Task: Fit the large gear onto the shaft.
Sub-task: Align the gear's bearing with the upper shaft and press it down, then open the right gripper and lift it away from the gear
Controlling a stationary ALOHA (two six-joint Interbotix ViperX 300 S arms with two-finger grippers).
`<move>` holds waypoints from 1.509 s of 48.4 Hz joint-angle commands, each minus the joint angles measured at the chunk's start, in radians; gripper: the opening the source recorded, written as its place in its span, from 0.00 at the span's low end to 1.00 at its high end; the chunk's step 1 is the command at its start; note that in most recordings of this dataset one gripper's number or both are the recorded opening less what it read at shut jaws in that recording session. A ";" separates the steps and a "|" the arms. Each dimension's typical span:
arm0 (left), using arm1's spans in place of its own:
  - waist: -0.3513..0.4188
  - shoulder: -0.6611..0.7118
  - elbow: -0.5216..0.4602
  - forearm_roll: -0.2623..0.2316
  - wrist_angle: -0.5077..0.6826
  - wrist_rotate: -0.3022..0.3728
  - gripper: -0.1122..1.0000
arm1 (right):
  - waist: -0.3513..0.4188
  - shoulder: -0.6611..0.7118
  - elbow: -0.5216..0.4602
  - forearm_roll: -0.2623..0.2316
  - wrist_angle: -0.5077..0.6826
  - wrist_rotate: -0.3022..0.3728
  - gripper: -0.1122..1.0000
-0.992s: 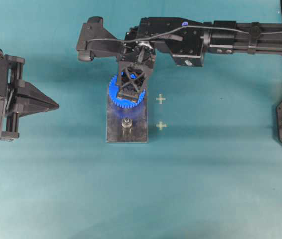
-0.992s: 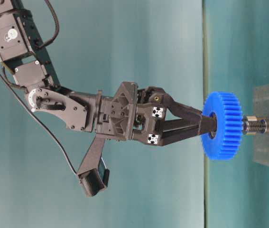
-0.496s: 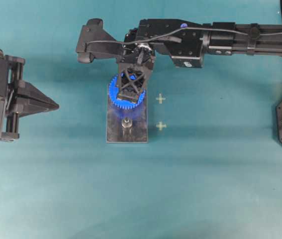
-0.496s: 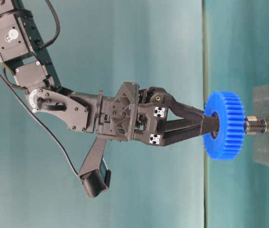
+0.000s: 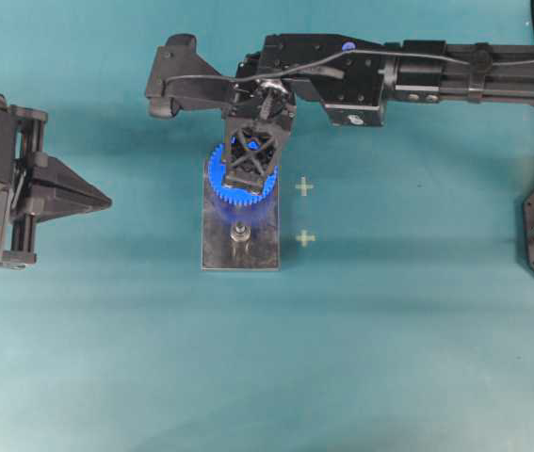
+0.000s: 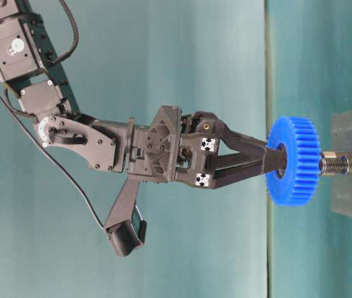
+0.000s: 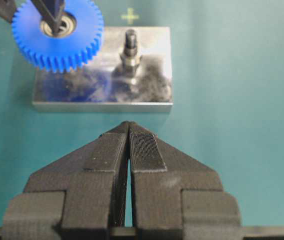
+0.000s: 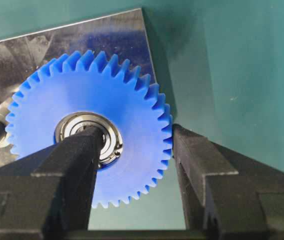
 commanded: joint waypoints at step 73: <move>-0.002 -0.005 -0.006 0.002 -0.005 -0.011 0.10 | 0.035 -0.026 -0.149 0.057 0.081 -0.031 0.81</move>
